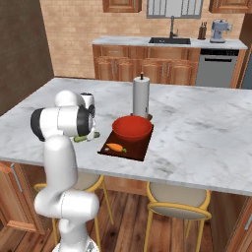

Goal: Place the two vegetables and bowl onto the tray for setting up a vegetable dip station.

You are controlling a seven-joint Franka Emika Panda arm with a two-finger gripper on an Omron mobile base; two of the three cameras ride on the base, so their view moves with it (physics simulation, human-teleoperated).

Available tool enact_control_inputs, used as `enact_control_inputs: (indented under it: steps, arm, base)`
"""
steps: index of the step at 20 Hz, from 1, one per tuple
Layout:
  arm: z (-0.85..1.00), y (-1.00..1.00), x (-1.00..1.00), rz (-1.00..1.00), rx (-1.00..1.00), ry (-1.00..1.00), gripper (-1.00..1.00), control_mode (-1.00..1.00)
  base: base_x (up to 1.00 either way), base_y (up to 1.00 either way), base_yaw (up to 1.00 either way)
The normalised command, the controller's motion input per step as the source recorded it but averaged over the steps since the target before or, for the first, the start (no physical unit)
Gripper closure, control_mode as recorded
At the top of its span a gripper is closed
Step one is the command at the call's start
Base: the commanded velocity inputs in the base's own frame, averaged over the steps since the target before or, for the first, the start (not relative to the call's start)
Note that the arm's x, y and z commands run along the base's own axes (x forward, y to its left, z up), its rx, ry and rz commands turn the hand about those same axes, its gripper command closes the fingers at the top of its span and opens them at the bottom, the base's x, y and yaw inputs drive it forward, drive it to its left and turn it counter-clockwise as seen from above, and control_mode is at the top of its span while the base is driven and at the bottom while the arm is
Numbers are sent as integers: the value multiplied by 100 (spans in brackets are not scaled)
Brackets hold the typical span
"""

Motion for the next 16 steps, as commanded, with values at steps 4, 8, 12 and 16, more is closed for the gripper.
enact_control_inputs:
  steps: [4, 8, 12, 16]
  arm:
    - [6, -17, -35, -20, 0, 2, 100, -100]
    - [2, -20, -32, -22, 0, 1, 100, -100]
    - [1, -21, -28, -21, 0, 0, 100, -100]
    - [0, -25, -18, -20, 0, 1, 100, -100]
  base:
    - [0, 0, 0]
    - [0, 0, 0]
    - [0, 0, 0]
    - [0, 0, 0]
